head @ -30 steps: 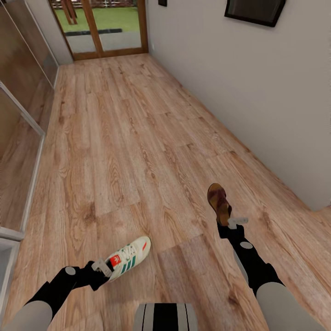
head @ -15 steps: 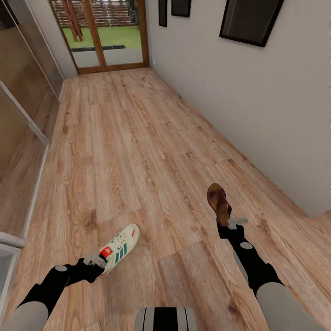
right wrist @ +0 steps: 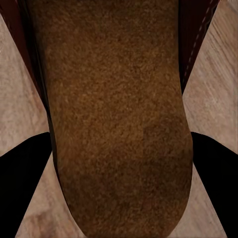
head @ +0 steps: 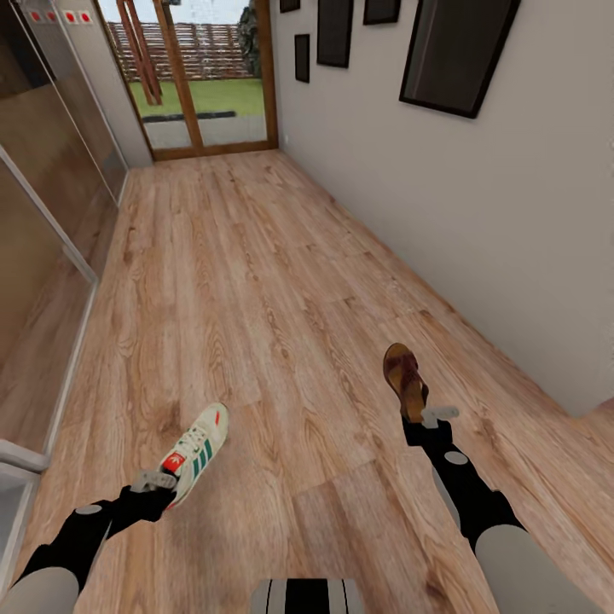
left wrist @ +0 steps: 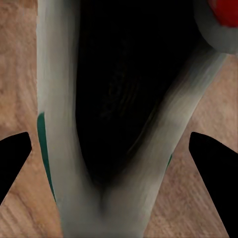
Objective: Pick up the two gym shoes and the two sandals from the corridor floor and place them onto the hallstand (shoe rack) in the corridor, making sure they are on the rack and not on the floor. Arrange them so the two gym shoes are next to each other and the two sandals are next to each other.
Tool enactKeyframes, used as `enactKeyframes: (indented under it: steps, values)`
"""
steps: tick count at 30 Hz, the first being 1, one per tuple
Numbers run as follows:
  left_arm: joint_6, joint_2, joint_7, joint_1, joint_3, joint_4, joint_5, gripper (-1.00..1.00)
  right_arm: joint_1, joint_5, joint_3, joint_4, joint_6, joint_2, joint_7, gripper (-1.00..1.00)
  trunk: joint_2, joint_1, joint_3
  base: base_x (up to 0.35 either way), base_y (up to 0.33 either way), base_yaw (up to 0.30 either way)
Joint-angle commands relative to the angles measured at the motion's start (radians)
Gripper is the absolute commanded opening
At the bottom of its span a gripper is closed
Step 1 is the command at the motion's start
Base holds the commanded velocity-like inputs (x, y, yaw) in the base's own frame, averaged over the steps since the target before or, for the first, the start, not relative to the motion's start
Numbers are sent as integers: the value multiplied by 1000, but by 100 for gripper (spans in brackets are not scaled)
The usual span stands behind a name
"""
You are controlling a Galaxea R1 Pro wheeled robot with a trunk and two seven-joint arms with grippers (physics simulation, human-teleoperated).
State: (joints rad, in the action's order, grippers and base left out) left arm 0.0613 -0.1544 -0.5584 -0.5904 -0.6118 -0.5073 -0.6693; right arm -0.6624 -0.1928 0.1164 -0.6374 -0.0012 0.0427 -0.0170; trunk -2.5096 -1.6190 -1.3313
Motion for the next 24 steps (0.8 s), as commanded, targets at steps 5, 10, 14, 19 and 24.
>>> enactKeyframes:
  steps: [5, 10, 14, 19, 24]
  values:
    - [-51, 2, 18, 7, -72, 5, -4, -100, 0, -10, 4, 19, -1, 0, 0, -100, 1, 2, 19, 0, 0, 0]
    - [-201, 15, 117, 85, -174, 55, -1, -100, 1, -11, 5, 107, -28, 0, 0, -100, 2, 5, 38, 0, 0, 0]
    - [-310, 17, 179, 122, -272, 138, -2, -100, 41, -9, 7, 123, -59, 5, 9, -100, 3, 6, 57, 0, 0, -50]
    - [-356, 16, 183, 141, -339, 185, -2, -100, 110, -8, 9, 124, -152, 10, 37, -100, 4, 9, 84, 0, 0, -81]
    - [-379, 18, 184, 162, -359, 198, -3, -100, 179, -8, 9, 126, -233, 11, 45, -100, 5, 11, 111, 0, 0, -85]
